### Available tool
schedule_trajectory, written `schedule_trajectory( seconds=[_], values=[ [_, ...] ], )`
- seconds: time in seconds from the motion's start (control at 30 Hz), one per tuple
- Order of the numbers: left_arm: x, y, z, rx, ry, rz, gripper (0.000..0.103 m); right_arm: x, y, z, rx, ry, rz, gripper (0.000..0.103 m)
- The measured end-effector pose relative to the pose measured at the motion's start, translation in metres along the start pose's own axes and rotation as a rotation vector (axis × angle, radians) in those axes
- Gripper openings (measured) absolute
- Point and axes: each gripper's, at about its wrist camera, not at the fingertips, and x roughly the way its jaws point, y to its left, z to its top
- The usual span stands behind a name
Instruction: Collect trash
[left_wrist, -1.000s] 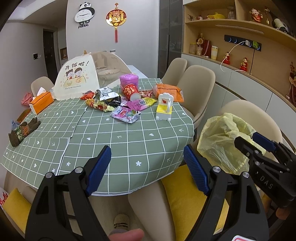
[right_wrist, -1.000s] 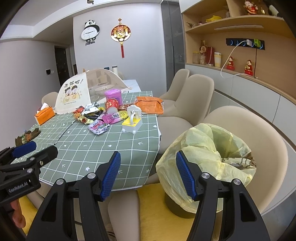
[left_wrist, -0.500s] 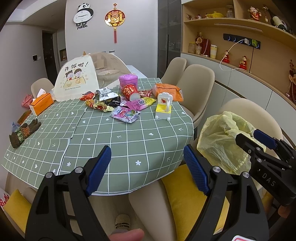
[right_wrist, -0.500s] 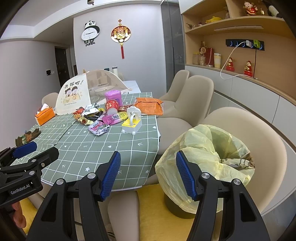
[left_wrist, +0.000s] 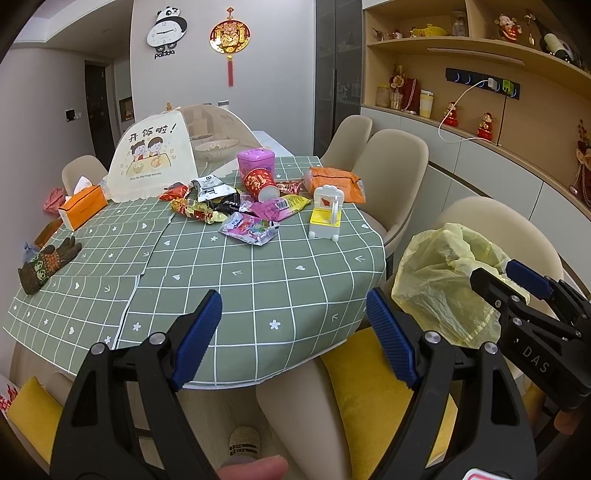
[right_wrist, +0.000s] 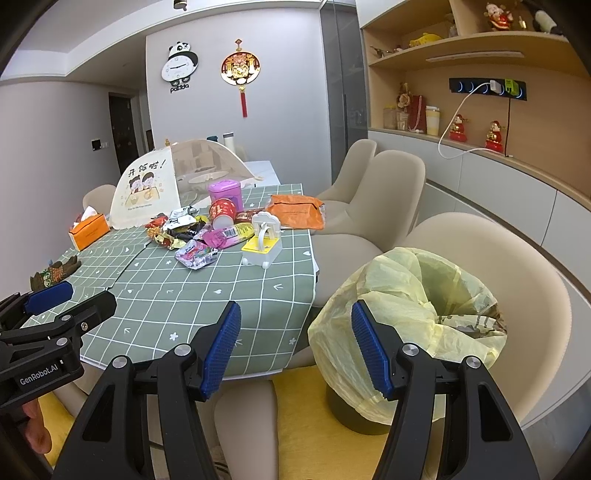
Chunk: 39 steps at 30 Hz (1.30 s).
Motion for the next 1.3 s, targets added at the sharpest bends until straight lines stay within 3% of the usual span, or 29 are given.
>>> schedule_trajectory(
  seconds=[0.53, 0.77, 0.97, 1.3],
  values=[
    [0.003, 0.001, 0.003, -0.010, 0.009, -0.011, 0.077, 0.000, -0.002, 0.002, -0.005, 0.005, -0.018, 0.059],
    [0.021, 0.020, 0.011, -0.027, 0.016, -0.004, 0.077, 0.013, 0.004, 0.015, -0.009, -0.003, -0.063, 0.059],
    [0.066, 0.069, 0.034, -0.057, 0.058, -0.034, 0.077, 0.040, 0.017, 0.032, -0.001, -0.021, -0.085, 0.059],
    [0.163, 0.177, 0.097, -0.068, 0.056, -0.014, 0.081, 0.134, 0.078, 0.074, -0.019, 0.073, -0.060, 0.059]
  ],
)
